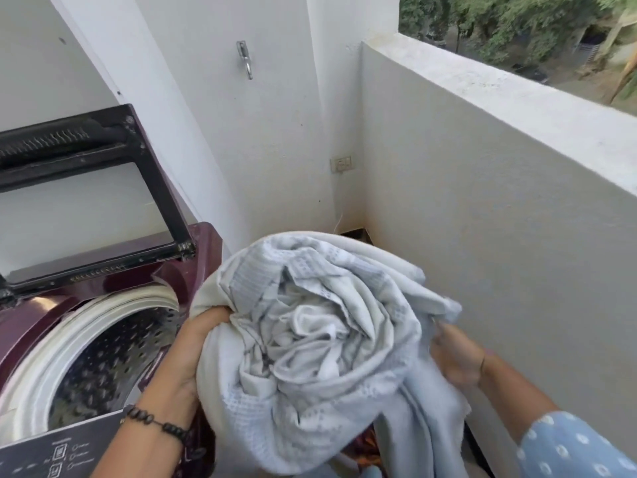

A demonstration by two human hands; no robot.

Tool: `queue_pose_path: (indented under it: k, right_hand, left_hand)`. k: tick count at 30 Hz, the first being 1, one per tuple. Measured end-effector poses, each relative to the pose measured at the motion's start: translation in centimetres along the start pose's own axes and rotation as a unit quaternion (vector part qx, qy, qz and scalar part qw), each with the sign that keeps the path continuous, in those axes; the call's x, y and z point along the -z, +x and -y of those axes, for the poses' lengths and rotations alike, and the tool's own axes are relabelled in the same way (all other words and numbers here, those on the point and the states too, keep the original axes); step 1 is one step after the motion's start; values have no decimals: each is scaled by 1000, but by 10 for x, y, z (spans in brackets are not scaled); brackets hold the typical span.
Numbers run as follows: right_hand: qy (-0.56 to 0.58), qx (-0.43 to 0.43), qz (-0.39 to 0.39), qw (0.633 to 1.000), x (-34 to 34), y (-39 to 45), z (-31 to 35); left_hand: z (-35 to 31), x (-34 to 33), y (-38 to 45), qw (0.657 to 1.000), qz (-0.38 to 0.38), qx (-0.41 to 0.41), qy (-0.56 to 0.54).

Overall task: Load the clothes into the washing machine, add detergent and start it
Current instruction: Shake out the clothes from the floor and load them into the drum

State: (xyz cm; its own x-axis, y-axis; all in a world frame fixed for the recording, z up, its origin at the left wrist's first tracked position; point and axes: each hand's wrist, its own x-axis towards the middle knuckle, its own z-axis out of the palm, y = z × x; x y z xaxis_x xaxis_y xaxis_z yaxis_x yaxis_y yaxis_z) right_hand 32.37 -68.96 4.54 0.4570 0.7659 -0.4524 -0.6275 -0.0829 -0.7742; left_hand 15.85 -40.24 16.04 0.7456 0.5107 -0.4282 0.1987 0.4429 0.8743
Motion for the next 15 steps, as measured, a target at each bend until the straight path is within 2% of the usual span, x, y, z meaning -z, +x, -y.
queue_pose_path:
  k: [1,2,4,8,12,15]
  right_hand:
    - [6,0,-18,1000,13,0,7]
    - [6,11,15,1000,23,1,16]
    - [-6,52,-14,999,20,-7,51]
    - [36,141,6,989,16,-15,93]
    - [-74,192,15,978,-16,-25,96]
    - [-96,203,10,975,-26,-26,77]
  left_hand:
    - [2,0,4,1000,9,2,-9]
    - [0,-1,5,1000,14,6,-13]
    - [0,1,15,1000,3,-10,1]
    - [3,-16,19,993,-6,-93,78]
    - [14,-30,18,988,-45,-126,77]
    - [16,-30,19,986,-84,-135,52]
